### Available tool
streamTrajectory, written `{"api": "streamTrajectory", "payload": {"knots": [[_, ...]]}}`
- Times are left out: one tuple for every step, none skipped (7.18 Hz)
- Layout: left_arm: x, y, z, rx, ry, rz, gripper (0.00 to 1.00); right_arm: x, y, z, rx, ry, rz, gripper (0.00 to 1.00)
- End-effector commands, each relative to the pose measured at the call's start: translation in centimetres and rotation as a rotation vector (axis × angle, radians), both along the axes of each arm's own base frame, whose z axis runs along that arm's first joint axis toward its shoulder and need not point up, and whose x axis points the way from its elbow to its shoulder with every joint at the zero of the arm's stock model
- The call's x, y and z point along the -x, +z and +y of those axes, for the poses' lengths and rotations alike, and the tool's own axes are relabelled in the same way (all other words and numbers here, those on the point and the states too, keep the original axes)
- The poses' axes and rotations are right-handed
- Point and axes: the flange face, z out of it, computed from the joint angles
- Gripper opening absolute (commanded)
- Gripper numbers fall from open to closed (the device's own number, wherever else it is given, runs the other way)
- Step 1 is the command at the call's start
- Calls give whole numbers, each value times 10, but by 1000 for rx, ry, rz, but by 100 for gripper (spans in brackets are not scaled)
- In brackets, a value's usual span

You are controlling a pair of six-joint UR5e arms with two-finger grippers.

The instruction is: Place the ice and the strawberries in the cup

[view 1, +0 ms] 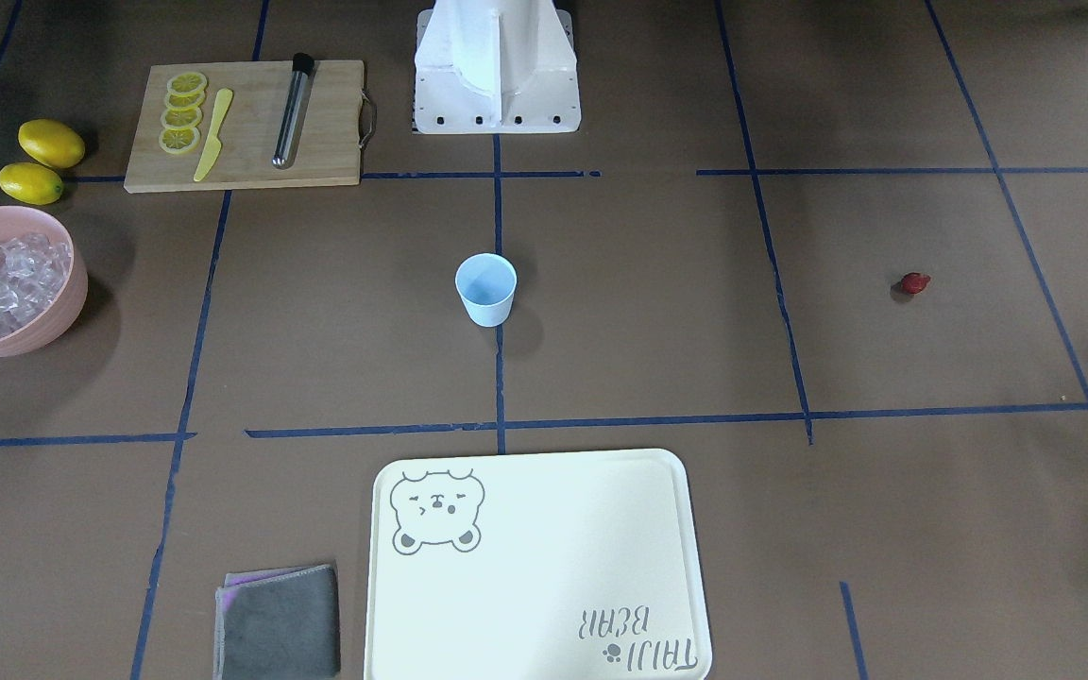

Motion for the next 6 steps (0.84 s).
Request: {"api": "streamTrajectory", "payload": {"knots": [[-2,0,0,27,-3,2,100,-1,3,4,-6,-8,10,100],[-8,-1,1,37,11,-3,100,-1,3,5,-6,-8,12,100],[-16,2,4,41,28,0,100,-1,4,5,-6,-8,12,100],[-19,0,3,38,32,8,100,-1,4,5,-4,-6,10,100],[-23,3,2,26,47,12,100,-1,3,5,-2,-2,11,100],[-38,4,7,28,79,18,100,0,4,4,1,-1,8,100]]}}
